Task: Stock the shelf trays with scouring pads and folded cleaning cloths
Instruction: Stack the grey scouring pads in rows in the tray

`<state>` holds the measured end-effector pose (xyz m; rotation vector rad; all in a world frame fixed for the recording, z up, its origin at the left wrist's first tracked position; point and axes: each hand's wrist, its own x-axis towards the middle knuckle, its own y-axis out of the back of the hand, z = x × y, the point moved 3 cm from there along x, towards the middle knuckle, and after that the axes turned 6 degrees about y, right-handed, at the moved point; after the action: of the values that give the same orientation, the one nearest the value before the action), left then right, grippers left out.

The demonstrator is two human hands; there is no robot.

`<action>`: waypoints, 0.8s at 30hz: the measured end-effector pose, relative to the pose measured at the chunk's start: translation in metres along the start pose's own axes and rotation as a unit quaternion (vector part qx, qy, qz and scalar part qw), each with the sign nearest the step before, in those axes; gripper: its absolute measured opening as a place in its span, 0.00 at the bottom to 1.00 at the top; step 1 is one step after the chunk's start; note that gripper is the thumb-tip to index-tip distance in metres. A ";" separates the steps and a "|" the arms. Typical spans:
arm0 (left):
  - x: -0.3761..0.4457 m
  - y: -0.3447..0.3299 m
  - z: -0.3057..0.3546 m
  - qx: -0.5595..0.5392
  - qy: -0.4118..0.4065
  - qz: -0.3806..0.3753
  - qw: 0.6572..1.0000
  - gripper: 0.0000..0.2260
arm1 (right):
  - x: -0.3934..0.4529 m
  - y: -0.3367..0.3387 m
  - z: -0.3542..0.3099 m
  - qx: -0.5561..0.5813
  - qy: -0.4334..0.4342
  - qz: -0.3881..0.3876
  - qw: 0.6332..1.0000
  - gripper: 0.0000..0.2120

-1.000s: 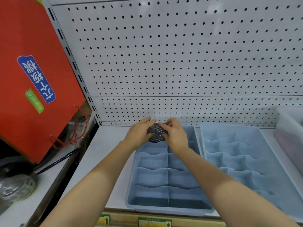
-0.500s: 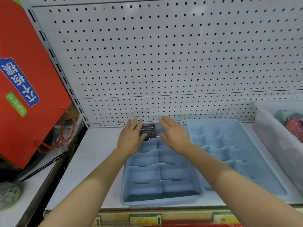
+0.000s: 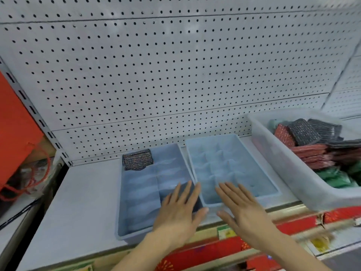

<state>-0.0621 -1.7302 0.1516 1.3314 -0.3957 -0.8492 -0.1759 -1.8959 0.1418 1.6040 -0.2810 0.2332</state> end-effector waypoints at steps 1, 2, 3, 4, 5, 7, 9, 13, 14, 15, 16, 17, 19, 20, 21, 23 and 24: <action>0.000 0.002 0.000 0.002 -0.006 -0.013 1.000 0.29 | -0.002 -0.003 0.005 -0.003 0.014 0.010 1.000 0.27; -0.001 0.004 -0.001 0.005 -0.015 -0.024 1.000 0.28 | -0.004 -0.005 0.010 -0.008 0.028 0.017 0.999 0.25; -0.002 0.006 -0.001 0.010 -0.026 -0.028 0.999 0.27 | -0.004 -0.008 0.016 -0.014 0.039 0.025 0.999 0.24; -0.004 0.008 0.000 0.015 -0.034 -0.028 0.999 0.26 | -0.005 -0.009 0.022 -0.021 0.045 0.032 0.998 0.24; -0.005 0.009 0.001 0.017 -0.040 -0.030 0.999 0.25 | -0.005 -0.010 0.027 -0.026 0.048 0.039 0.998 0.24; -0.005 0.010 0.004 0.018 -0.043 -0.029 0.998 0.25 | -0.006 -0.008 0.037 -0.035 0.050 0.056 0.997 0.25; -0.004 0.010 0.009 0.014 -0.036 -0.020 0.999 0.25 | -0.006 -0.004 0.043 -0.039 0.056 0.062 0.996 0.23; 0.001 0.005 0.026 -0.004 -0.014 -0.023 1.000 0.25 | -0.004 0.001 0.048 -0.029 0.077 0.037 0.996 0.20; 0.001 0.006 0.031 -0.003 -0.006 -0.024 1.000 0.26 | -0.006 0.004 0.050 -0.026 0.078 0.031 0.996 0.21; 0.001 0.007 0.033 0.003 0.007 -0.021 1.000 0.27 | -0.007 0.006 0.051 -0.025 0.081 0.031 0.996 0.21; 0.003 0.010 0.038 0.010 0.022 -0.006 1.000 0.30 | -0.010 0.012 0.055 -0.021 0.080 0.030 0.996 0.22; 0.005 0.016 0.045 0.018 0.034 0.020 0.999 0.32 | -0.012 0.020 0.060 -0.019 0.081 0.034 0.996 0.23; 0.018 0.032 0.071 0.045 0.022 0.092 0.994 0.38 | -0.018 0.044 0.079 -0.034 0.083 0.054 0.995 0.24; 0.026 0.041 0.088 0.051 -0.001 0.126 0.991 0.41 | -0.020 0.058 0.091 -0.044 0.082 0.068 0.993 0.23; 0.040 0.049 0.109 0.048 -0.032 0.155 0.986 0.41 | -0.025 0.073 0.108 -0.057 0.074 0.087 0.992 0.23; 0.065 0.064 0.159 0.028 -0.096 0.213 0.972 0.39 | -0.040 0.099 0.150 -0.075 0.040 0.120 0.989 0.22; 0.078 0.071 0.187 0.020 -0.126 0.242 0.962 0.34 | -0.049 0.111 0.171 -0.084 0.020 0.131 0.988 0.22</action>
<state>-0.1190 -1.9146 0.2463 1.0952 -0.9029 -0.5981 -0.2615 -2.0698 0.2223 1.3928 -0.4683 0.4325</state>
